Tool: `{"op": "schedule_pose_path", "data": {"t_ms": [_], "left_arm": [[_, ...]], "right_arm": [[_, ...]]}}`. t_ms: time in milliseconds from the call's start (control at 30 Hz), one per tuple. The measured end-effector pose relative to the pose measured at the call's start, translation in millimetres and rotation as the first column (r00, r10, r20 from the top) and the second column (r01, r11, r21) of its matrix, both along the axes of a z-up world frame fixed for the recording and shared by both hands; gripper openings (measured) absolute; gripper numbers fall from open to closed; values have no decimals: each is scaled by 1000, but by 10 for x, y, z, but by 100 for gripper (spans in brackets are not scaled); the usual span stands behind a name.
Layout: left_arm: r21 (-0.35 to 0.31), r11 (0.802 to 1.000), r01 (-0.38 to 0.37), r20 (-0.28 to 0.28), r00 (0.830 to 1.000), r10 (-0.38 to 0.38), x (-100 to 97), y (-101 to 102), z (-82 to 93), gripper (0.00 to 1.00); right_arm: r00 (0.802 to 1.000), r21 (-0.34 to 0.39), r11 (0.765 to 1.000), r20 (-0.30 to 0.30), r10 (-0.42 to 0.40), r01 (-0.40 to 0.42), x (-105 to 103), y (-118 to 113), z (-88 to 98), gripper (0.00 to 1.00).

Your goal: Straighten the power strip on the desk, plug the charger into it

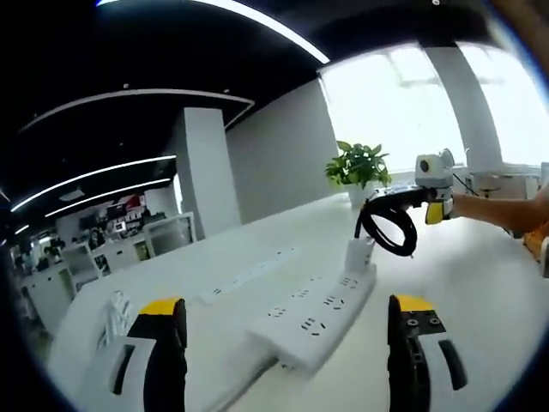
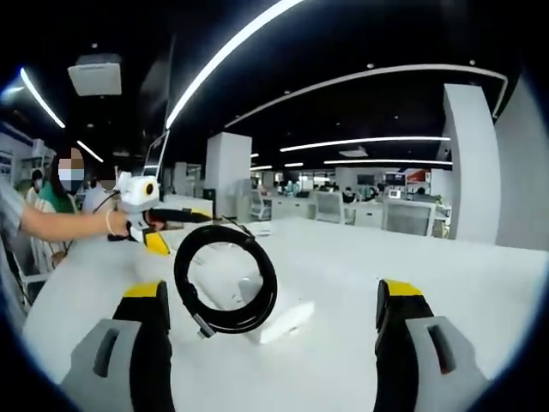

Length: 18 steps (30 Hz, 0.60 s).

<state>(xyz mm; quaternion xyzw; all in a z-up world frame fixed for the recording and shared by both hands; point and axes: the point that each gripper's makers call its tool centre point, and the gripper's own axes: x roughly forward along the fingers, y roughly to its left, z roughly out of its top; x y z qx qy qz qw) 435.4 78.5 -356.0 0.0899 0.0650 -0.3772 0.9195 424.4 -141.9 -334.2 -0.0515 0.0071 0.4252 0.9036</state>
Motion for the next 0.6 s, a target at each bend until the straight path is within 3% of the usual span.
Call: {"op": "schedule_pose_path", "data": {"t_ms": [367, 600], "left_arm": [[8, 998, -59, 6, 998, 59, -181, 32, 21, 99], [-57, 996, -70, -8, 998, 70, -304, 50, 104, 99]], "right_arm": [[997, 30, 997, -36, -71, 72, -77, -107, 44, 100], [996, 25, 997, -54, -71, 73, -218, -99, 30, 100]]}}
